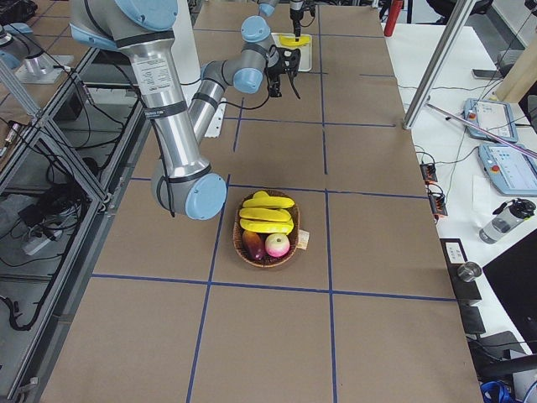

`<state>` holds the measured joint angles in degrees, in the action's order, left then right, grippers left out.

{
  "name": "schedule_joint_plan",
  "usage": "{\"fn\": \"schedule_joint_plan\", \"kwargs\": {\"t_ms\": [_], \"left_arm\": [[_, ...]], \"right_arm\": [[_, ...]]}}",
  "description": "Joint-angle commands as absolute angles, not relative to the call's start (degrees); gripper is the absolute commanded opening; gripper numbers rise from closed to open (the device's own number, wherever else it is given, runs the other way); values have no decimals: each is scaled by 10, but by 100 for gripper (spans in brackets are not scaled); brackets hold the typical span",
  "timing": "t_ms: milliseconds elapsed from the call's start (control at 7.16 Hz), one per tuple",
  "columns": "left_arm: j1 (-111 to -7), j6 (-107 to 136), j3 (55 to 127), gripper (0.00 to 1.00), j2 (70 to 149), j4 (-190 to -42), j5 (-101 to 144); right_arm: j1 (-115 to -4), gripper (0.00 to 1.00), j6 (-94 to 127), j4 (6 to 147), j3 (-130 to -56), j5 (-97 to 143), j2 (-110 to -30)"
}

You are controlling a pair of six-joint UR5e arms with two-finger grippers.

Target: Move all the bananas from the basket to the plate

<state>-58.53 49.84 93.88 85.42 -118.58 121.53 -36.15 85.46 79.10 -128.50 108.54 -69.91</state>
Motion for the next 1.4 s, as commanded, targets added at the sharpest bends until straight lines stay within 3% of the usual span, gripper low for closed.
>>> {"fn": "schedule_joint_plan", "kwargs": {"t_ms": [0, 698, 1256], "left_arm": [[-586, 497, 955, 99, 851, -1188, 1216], [-585, 501, 1114, 99, 854, -1080, 1236], [-584, 502, 1114, 99, 856, -1080, 1236]], "right_arm": [[-371, 100, 846, 791, -1285, 1088, -715], [-593, 100, 421, 773, -1300, 1250, -1008], [-596, 99, 421, 767, -1233, 1263, -1047]]}}
